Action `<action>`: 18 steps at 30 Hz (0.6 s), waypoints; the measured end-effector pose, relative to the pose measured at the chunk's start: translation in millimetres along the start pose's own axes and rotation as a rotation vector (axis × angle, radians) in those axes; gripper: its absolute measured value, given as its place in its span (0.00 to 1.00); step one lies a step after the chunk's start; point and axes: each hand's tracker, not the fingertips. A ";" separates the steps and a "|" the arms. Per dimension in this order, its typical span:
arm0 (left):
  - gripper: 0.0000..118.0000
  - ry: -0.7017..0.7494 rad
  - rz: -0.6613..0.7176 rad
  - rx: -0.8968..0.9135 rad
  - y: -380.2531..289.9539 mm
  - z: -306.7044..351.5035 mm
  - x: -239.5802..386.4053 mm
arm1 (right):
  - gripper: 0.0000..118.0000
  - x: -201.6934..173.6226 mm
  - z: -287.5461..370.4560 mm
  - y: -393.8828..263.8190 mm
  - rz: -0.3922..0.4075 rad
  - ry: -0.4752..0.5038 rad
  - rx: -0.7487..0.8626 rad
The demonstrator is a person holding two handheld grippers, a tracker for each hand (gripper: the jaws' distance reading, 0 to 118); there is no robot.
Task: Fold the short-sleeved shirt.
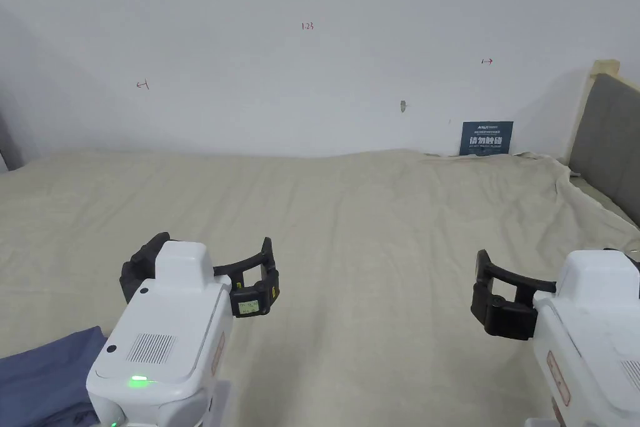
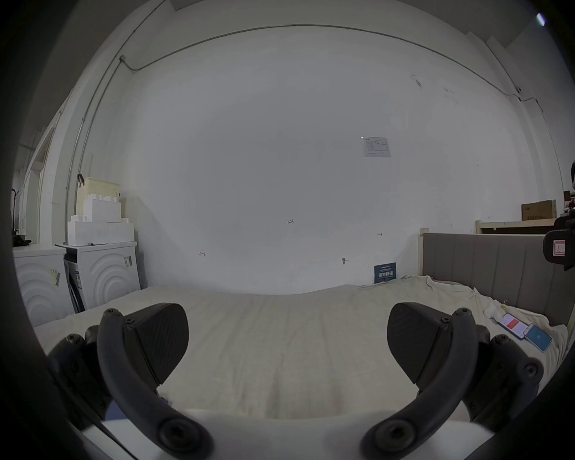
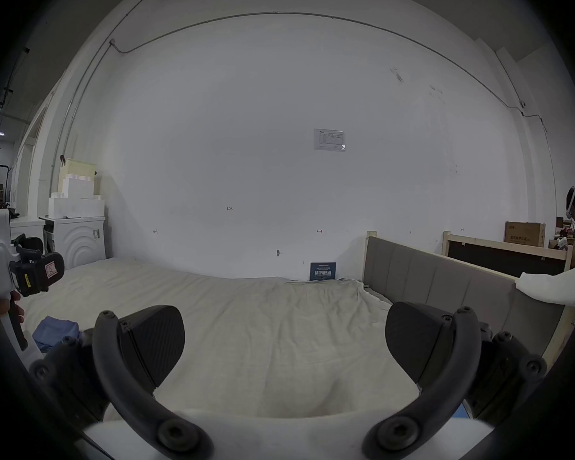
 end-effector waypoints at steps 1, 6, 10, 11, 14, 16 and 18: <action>1.00 0.000 -0.003 0.001 0.2 0.0 -0.1 | 1.00 -0.2 0.2 0.1 -0.001 -0.002 0.000; 1.00 0.005 -0.009 0.008 0.2 0.6 -0.8 | 1.00 2.0 -1.7 -2.4 -0.002 -0.002 0.001; 1.00 0.014 -0.011 0.010 -0.1 1.3 -2.1 | 1.00 0.8 -1.4 -1.5 -0.002 0.002 0.002; 1.00 0.016 -0.010 0.010 -0.1 1.5 -2.6 | 1.00 0.5 -1.4 -1.3 -0.002 0.002 0.004; 1.00 0.018 -0.008 0.009 -0.4 2.3 -3.7 | 1.00 -0.4 -1.9 -0.4 -0.002 0.003 0.006; 1.00 0.022 -0.011 0.010 -0.5 2.5 -4.2 | 1.00 -0.6 -2.4 -0.3 -0.003 0.004 0.007; 1.00 0.024 -0.014 0.012 -0.5 2.7 -4.5 | 1.00 -1.2 -2.7 0.0 -0.002 0.004 0.008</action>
